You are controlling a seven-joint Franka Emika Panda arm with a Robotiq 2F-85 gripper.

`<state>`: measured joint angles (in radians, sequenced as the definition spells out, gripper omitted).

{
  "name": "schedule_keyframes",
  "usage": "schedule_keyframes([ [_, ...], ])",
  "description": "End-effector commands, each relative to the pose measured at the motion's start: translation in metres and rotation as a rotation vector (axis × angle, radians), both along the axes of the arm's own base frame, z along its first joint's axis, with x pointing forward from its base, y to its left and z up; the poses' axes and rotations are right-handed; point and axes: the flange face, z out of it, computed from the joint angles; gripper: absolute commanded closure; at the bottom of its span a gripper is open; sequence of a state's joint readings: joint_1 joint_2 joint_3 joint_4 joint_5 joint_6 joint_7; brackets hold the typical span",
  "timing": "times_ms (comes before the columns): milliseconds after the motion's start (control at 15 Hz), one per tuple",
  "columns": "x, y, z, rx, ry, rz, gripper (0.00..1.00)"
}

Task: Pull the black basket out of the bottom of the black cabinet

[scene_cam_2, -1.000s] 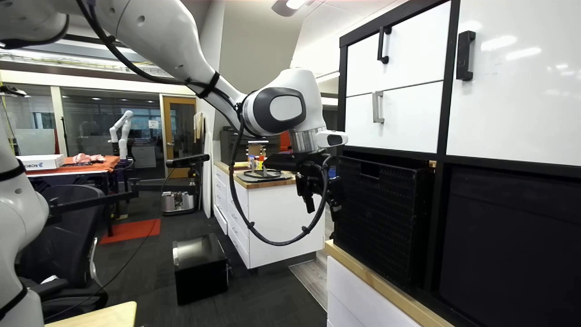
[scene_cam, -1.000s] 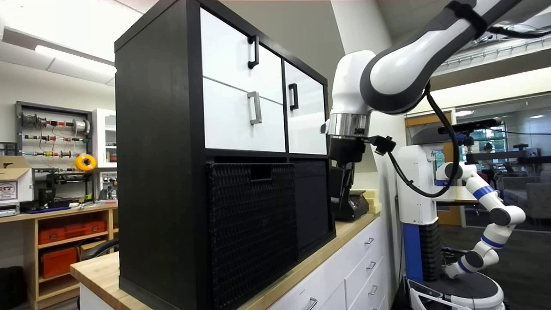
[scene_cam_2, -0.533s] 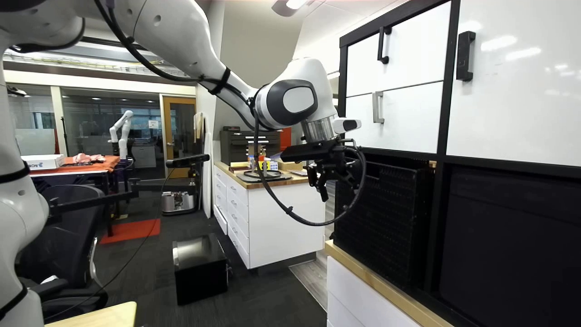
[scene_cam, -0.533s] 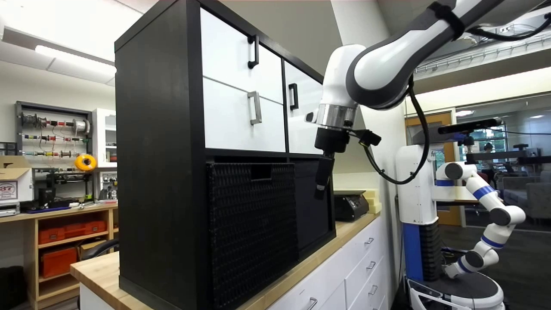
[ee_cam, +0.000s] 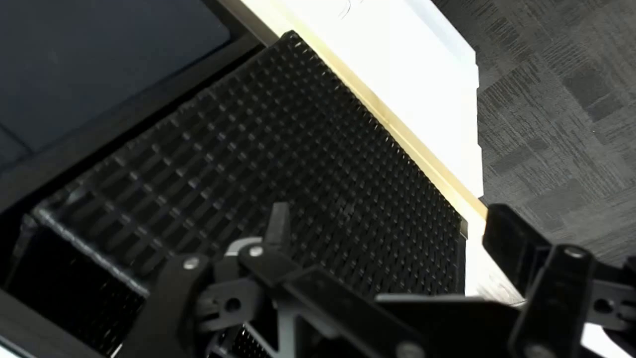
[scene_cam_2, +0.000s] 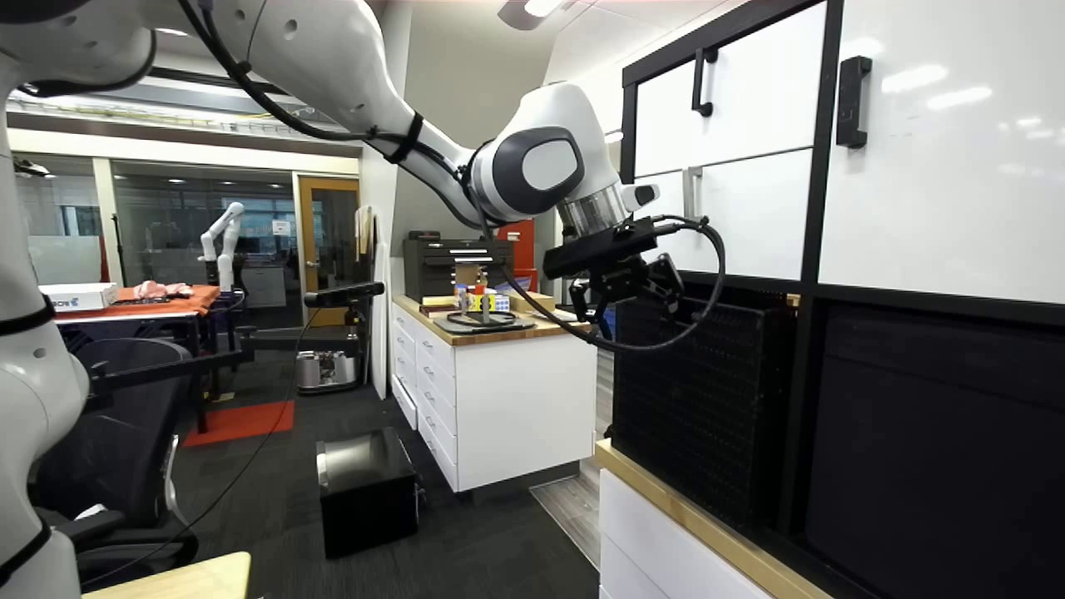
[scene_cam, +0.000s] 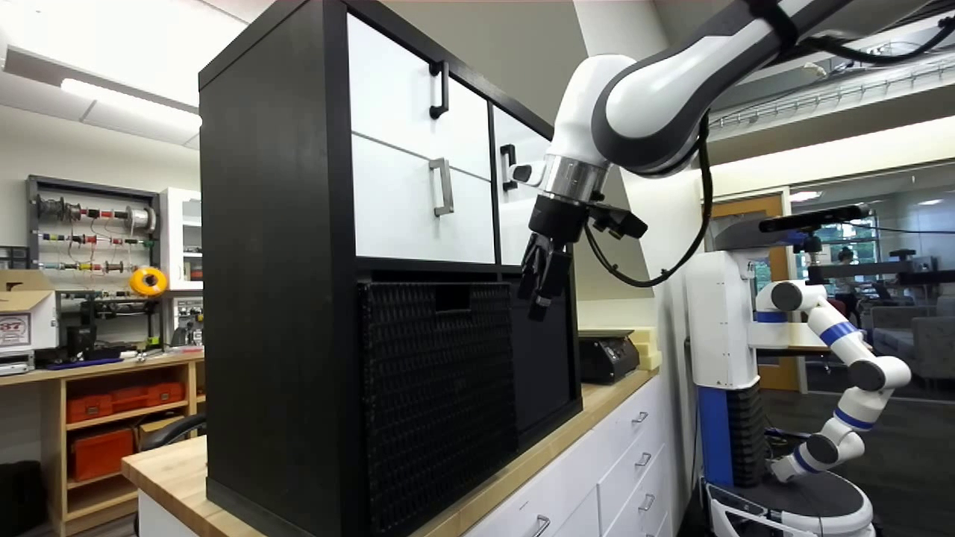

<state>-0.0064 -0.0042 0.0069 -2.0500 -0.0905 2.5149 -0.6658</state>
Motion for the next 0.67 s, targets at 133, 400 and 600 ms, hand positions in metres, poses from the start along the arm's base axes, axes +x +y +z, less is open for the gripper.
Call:
schedule_keyframes([
  [133,-0.002,0.002,0.013,-0.120,-0.131,0.218,0.00],
  [400,-0.002,-0.003,0.019,-0.208,-0.235,0.307,0.00],
  [600,-0.003,-0.009,0.016,-0.239,-0.277,0.341,0.00],
])
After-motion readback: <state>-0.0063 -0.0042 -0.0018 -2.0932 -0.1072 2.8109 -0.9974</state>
